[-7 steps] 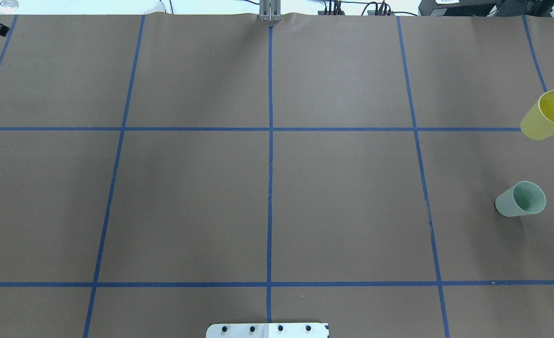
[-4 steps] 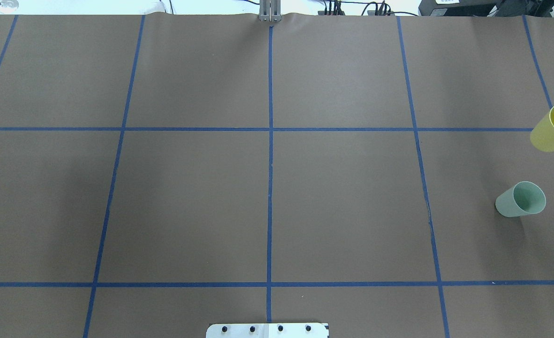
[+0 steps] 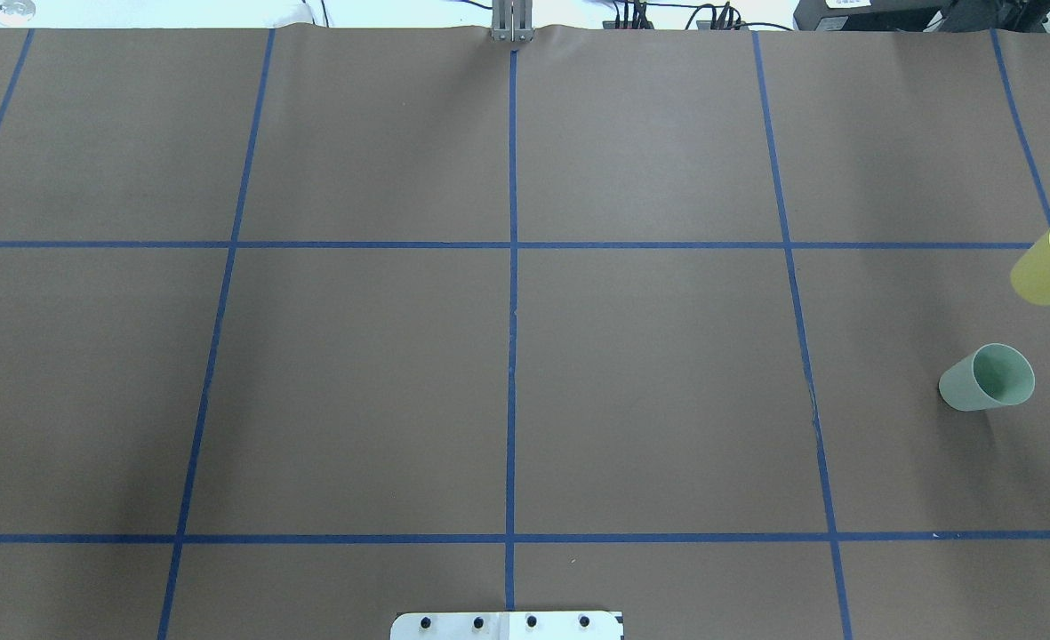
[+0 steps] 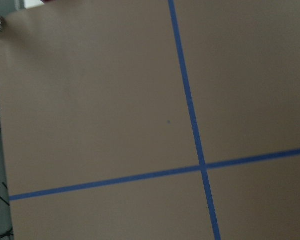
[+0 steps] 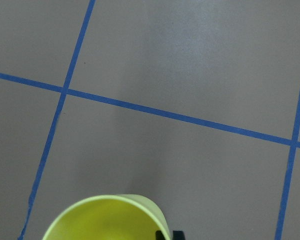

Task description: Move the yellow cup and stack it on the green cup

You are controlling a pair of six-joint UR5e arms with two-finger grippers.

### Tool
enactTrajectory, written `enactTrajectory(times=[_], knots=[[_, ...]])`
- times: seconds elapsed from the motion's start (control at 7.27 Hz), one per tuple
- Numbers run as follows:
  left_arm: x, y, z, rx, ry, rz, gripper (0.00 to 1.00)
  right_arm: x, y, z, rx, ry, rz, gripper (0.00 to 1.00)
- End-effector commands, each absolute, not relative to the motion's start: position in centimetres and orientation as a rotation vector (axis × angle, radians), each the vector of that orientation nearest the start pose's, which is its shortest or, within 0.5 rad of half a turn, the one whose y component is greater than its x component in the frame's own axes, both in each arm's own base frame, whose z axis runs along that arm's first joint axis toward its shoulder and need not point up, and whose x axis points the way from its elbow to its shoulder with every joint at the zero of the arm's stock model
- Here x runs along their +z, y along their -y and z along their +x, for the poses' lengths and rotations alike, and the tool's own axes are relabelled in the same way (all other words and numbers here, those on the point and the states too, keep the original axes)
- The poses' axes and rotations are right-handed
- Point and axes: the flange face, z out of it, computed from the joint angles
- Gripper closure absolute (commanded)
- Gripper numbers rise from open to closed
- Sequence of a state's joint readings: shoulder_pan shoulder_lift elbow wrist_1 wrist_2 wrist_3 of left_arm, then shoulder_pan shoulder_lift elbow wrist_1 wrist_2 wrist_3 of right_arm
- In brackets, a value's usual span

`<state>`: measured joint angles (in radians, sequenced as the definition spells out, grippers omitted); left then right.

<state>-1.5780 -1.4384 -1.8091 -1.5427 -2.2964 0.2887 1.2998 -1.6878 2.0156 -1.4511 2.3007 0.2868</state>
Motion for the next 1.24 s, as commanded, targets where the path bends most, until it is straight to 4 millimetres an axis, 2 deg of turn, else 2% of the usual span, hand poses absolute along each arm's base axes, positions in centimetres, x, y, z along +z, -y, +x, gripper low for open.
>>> enactTrajectory(times=[0.0,0.14,0.28,0.41,0.55,0.83,1.1], knots=[[60.8,40.3,-6.8,0.286,-0.722,0.167,0.0,48.8,44.1,-7.8,-0.136,0.811,0.162,1.0],[60.6,40.4,-6.8,0.288,-0.723,0.173,0.0,48.6,44.0,-9.1,-0.14,0.815,0.147,1.0],[60.5,40.4,-6.8,0.289,-0.723,0.174,0.0,50.0,42.5,-9.0,-0.154,0.826,0.157,1.0],[60.4,40.6,-6.8,0.29,-0.722,0.177,0.0,52.1,39.9,-8.3,-0.168,0.838,0.183,1.0],[60.3,40.6,-6.8,0.291,-0.722,0.179,0.0,53.6,38.3,-8.3,-0.157,0.852,0.186,1.0],[60.1,40.6,-6.8,0.292,-0.722,0.182,0.0,55.0,37.2,-9.6,-0.149,0.884,0.197,1.0],[60.0,40.6,-6.8,0.292,-0.723,0.183,0.0,54.9,36.9,-10.4,-0.146,0.89,0.191,1.0]])
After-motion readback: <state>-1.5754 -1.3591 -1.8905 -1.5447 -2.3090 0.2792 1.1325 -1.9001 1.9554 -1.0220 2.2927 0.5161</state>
